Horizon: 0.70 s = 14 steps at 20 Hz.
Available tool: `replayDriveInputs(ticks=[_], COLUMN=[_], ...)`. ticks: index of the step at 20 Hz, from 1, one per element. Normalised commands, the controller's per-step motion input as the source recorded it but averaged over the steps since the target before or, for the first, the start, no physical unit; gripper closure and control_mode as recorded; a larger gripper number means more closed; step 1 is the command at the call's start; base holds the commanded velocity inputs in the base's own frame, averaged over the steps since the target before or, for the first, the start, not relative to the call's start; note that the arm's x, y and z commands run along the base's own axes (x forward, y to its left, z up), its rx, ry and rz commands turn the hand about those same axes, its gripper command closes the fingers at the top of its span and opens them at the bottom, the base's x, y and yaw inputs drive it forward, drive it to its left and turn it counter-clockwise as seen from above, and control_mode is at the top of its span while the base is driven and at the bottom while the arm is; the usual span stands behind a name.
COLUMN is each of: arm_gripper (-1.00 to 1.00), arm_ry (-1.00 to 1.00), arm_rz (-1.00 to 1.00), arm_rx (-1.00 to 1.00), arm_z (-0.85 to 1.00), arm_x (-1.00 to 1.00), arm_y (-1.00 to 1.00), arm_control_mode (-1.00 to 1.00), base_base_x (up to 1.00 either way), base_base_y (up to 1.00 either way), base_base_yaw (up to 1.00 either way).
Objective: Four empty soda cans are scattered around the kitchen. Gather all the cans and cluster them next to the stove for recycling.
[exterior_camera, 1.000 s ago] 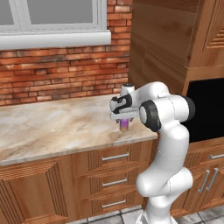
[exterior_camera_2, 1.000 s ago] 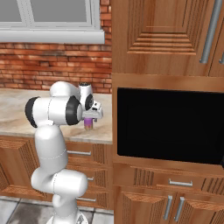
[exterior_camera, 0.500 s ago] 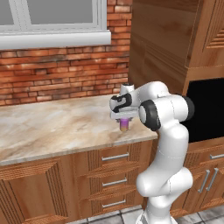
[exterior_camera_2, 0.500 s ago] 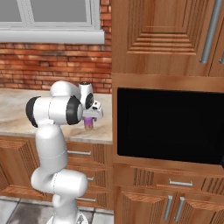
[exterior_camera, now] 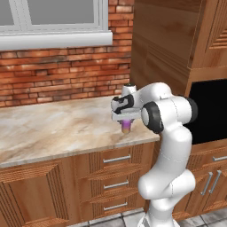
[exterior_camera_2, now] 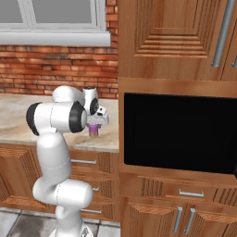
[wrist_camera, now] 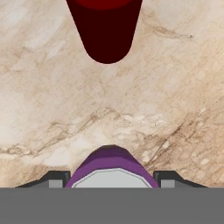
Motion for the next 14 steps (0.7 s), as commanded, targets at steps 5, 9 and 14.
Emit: replayDriveInputs(ticks=[5, 9, 14], arm_gripper=[1.0, 1.0, 1.0], arm_ry=[-0.04, -0.06, -0.01], arm_rz=[0.0, 0.0, 0.0], arm_rx=[-0.01, 0.0, 0.0], arm_z=[0.28, 0.41, 0.47], arm_x=[-0.19, -0.31, -0.33], arm_y=[0.0, 0.0, 0.01], arm_control_mode=[-1.0, -1.0, -1.0], base_base_x=[0.0, 0.0, 0.0], base_base_y=[0.0, 0.0, 0.0], base_base_yaw=[0.0, 0.0, 0.0])
